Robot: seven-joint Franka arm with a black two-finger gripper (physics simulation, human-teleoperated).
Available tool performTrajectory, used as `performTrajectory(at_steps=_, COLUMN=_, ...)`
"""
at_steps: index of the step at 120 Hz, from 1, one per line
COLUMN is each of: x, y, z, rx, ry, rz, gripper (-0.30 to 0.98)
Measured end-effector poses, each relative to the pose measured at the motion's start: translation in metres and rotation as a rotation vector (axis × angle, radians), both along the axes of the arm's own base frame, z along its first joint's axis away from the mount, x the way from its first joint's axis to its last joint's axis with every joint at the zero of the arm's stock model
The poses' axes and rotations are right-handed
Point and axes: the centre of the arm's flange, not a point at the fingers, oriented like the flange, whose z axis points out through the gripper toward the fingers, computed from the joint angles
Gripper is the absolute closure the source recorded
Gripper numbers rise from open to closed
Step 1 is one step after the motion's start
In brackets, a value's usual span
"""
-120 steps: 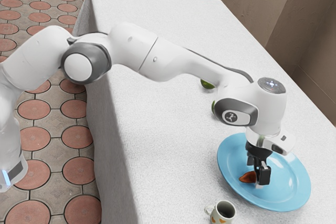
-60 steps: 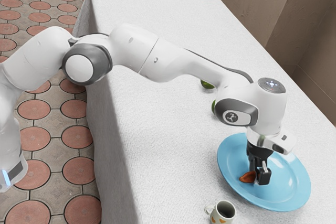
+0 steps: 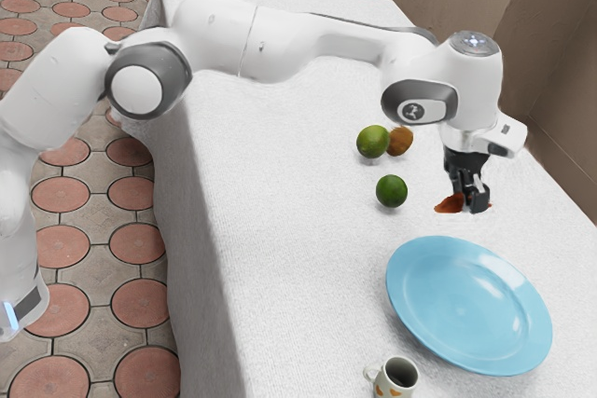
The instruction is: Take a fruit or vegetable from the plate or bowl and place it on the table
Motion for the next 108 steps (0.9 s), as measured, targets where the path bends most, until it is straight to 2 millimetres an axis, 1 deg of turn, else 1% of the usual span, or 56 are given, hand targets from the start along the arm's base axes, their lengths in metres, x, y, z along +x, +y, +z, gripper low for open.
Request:
performTrajectory(at_steps=5, x=0.008, y=0.039, z=0.001, rx=-0.003, ry=0.008, rz=0.041, gripper=0.5)
performTrajectory(at_steps=8, x=0.014, y=0.057, z=0.0, rx=-0.015, ry=0.01, rz=0.055, gripper=0.5)
performTrajectory(at_steps=11, x=0.018, y=0.069, z=-0.001, rx=-0.024, ry=0.011, rz=0.063, gripper=0.5)
performTrajectory(at_steps=14, x=0.021, y=0.076, z=0.0, rx=-0.028, ry=0.009, rz=0.063, gripper=0.51)
performTrajectory(at_steps=20, x=0.025, y=0.081, z=0.007, rx=-0.033, ry=-0.005, rz=0.055, gripper=0.51)
performTrajectory(at_steps=26, x=0.03, y=0.08, z=0.016, rx=-0.035, ry=-0.029, rz=0.038, gripper=0.5)
performTrajectory(at_steps=33, x=0.039, y=0.09, z=0.019, rx=-0.042, ry=-0.057, rz=0.038, gripper=0.5)
performTrajectory(at_steps=40, x=0.049, y=0.108, z=0.002, rx=-0.037, ry=-0.047, rz=0.048, gripper=0.5)
performTrajectory(at_steps=46, x=0.057, y=0.126, z=-0.021, rx=-0.03, ry=-0.025, rz=0.061, gripper=0.51)
performTrajectory(at_steps=50, x=0.062, y=0.135, z=-0.036, rx=-0.026, ry=-0.009, rz=0.065, gripper=0.51)
performTrajectory(at_steps=57, x=0.067, y=0.143, z=-0.054, rx=-0.021, ry=0.009, rz=0.063, gripper=0.52)
performTrajectory(at_steps=65, x=0.07, y=0.146, z=-0.066, rx=-0.015, ry=0.017, rz=0.056, gripper=0.53)
performTrajectory(at_steps=70, x=0.071, y=0.147, z=-0.07, rx=-0.013, ry=0.017, rz=0.05, gripper=0.53)
performTrajectory(at_steps=87, x=0.074, y=0.149, z=-0.075, rx=-0.001, ry=0.01, rz=0.032, gripper=0.53)
performTrajectory(at_steps=96, x=0.075, y=0.162, z=-0.073, rx=0.014, ry=0.0, rz=0.036, gripper=0.51)
performTrajectory(at_steps=104, x=0.075, y=0.174, z=-0.067, rx=0.023, ry=-0.014, rz=0.043, gripper=0.53)
performTrajectory(at_steps=108, x=0.075, y=0.181, z=-0.067, rx=0.026, ry=-0.017, rz=0.047, gripper=0.52)
